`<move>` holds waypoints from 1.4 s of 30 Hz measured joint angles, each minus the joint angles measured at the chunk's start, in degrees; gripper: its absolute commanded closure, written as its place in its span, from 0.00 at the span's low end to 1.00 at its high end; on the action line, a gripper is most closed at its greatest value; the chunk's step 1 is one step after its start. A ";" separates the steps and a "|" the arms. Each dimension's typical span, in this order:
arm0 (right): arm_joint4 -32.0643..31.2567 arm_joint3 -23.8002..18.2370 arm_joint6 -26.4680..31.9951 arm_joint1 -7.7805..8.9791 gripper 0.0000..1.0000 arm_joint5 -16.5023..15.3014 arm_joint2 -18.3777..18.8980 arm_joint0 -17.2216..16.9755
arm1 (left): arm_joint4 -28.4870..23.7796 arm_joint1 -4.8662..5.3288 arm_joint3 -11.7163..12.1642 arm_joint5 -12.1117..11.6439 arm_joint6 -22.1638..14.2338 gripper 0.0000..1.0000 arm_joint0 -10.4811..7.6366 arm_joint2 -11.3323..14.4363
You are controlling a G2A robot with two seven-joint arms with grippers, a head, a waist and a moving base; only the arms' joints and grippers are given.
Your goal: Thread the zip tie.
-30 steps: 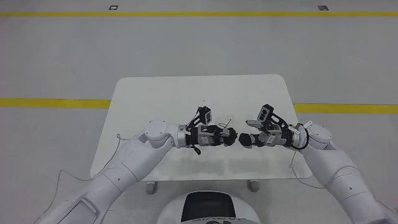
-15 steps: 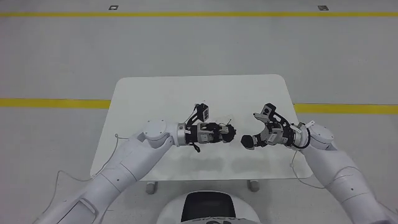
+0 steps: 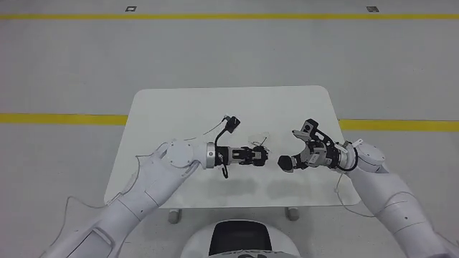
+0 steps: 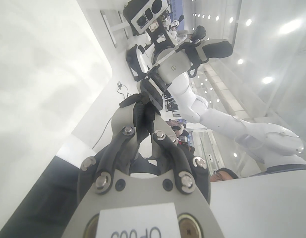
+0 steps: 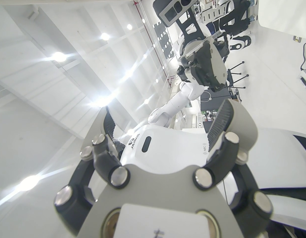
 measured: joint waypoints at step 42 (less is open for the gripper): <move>-6.10 -1.26 -0.21 0.92 0.00 1.21 3.06 2.68 | 0.79 2.41 -7.28 -0.01 -6.10 1.00 7.42 -16.43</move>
